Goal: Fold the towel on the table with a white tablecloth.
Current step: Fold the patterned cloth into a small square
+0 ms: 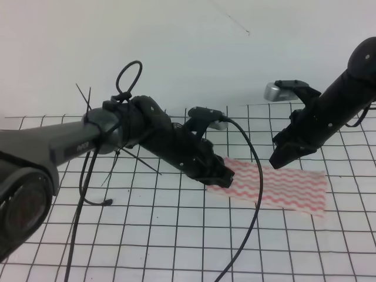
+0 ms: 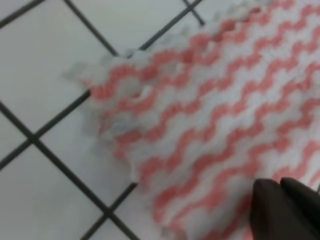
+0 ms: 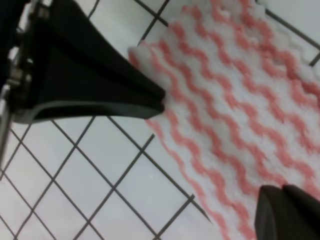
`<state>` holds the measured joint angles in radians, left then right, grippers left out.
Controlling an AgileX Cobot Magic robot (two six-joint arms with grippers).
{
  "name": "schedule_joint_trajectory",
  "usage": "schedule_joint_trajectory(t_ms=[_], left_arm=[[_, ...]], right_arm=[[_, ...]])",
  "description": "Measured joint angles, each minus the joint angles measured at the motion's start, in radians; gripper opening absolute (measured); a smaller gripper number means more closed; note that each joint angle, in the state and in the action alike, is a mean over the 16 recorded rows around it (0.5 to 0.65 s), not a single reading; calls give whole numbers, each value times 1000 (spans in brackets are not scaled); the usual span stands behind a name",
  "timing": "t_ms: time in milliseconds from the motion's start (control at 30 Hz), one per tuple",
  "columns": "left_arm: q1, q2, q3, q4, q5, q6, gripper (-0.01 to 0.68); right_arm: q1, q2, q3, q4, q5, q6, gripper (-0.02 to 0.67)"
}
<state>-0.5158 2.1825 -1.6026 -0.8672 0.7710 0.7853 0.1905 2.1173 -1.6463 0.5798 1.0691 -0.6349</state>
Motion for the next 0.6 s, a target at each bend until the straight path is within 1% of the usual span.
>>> schedule_joint_trajectory(t_ms=[167, 333, 467, 600], left_arm=[[0, 19, 0, 0, 8, 1, -2], [0, 19, -6, 0, 52, 16, -2], [2, -7, -23, 8, 90, 25, -2], [13, -62, -47, 37, 123, 13, -2]], right_arm=[[0, -1, 0, -1, 5, -3, 0], [-3, -6, 0, 2, 13, -11, 0], [-14, -13, 1, 21, 29, -9, 0], [-43, -41, 11, 51, 42, -7, 0]])
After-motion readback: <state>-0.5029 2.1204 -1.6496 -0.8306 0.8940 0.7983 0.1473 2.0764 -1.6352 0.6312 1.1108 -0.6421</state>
